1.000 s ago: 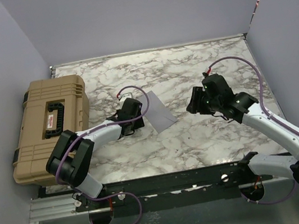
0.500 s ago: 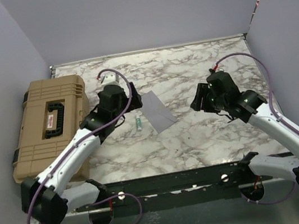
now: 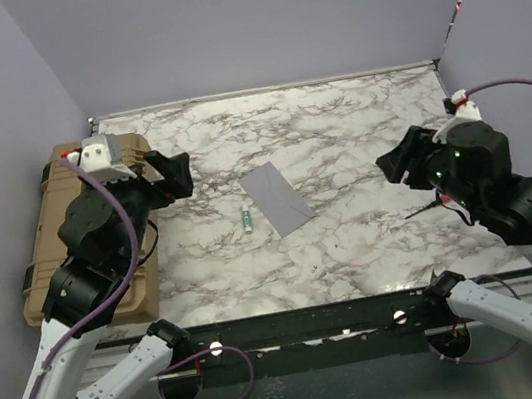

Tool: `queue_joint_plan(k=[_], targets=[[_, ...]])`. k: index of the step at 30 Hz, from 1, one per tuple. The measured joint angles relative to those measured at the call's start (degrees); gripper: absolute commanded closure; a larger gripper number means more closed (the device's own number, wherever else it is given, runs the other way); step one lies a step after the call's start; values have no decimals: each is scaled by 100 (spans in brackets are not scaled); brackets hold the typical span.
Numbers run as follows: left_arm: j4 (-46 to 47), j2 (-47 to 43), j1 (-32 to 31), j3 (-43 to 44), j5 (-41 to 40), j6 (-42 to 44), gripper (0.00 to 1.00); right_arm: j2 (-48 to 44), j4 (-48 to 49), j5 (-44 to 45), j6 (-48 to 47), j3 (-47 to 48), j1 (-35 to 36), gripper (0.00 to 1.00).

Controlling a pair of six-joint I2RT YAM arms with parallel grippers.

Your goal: Place the letter into the envelope and seal it

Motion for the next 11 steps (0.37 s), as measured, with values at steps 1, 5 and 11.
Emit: queue_joint_plan(k=[1,5,11], targets=[[-90,-136,0,39,-98,79,1,-103,-17,57,-9,72,0,37],[-269,-463,0,175,-321,278,1,-531,-4,223,-35,186,0,35],[-485,-688,0,205,-509,380,1,-916,306,155,-44,44,0,36]])
